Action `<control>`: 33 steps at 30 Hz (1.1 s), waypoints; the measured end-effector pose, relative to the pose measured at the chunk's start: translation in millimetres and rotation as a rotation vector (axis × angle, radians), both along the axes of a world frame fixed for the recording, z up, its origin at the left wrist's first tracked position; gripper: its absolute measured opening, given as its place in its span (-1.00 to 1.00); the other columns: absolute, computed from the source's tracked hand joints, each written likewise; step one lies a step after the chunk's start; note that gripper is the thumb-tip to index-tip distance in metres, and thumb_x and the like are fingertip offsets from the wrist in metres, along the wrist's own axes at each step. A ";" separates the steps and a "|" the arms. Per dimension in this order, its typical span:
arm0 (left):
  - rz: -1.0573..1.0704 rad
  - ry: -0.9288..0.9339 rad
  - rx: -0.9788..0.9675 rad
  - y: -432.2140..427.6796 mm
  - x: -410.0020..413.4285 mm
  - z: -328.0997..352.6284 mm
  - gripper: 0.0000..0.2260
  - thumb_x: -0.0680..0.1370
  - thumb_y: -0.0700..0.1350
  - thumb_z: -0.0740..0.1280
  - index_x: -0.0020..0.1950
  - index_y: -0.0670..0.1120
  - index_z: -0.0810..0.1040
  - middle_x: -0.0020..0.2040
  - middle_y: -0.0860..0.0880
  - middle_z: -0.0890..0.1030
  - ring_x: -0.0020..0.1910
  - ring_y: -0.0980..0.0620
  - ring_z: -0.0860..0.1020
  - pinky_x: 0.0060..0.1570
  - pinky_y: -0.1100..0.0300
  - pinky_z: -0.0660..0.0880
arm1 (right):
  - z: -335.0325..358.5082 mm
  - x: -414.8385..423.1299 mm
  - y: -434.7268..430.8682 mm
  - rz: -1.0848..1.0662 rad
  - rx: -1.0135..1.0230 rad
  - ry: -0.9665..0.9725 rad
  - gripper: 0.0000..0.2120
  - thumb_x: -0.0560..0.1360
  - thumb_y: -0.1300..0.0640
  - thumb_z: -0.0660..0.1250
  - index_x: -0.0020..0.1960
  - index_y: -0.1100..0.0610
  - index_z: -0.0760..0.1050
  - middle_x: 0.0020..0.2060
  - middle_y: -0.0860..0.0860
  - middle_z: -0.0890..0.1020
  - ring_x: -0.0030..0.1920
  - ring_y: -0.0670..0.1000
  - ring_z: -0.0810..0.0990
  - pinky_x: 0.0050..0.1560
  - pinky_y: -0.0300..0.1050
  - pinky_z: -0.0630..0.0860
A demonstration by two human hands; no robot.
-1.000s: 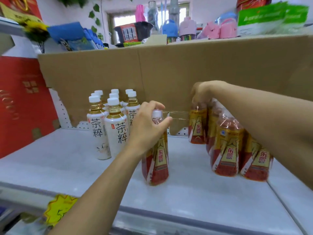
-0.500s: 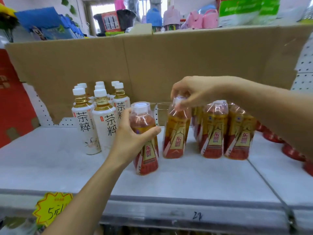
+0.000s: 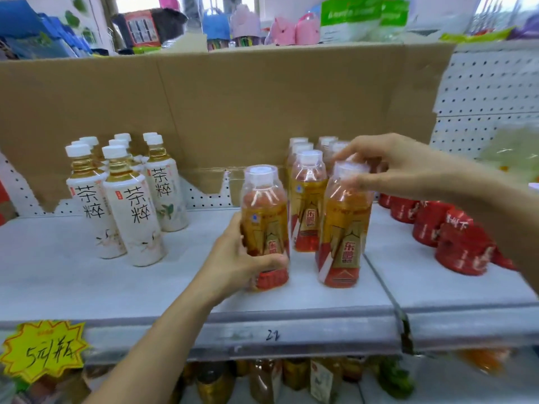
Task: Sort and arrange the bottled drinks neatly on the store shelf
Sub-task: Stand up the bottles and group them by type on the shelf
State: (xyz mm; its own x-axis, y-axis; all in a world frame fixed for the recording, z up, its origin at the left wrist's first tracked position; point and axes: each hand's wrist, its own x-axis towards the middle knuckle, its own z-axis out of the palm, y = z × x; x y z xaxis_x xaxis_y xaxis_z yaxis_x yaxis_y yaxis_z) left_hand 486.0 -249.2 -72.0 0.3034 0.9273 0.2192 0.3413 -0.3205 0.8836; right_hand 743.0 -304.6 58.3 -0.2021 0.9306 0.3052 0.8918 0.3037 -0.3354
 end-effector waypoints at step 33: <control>0.186 0.096 0.378 -37.4 3.0 -19.7 -0.41 0.49 0.02 0.48 0.46 0.06 0.33 0.31 0.10 0.49 0.25 0.25 0.44 0.26 0.25 0.46 | -108.2 -66.8 -26.8 -0.020 0.795 0.490 -0.47 0.49 0.10 0.34 0.41 0.15 0.28 0.28 -0.04 0.32 0.28 -0.06 0.29 0.30 0.04 0.40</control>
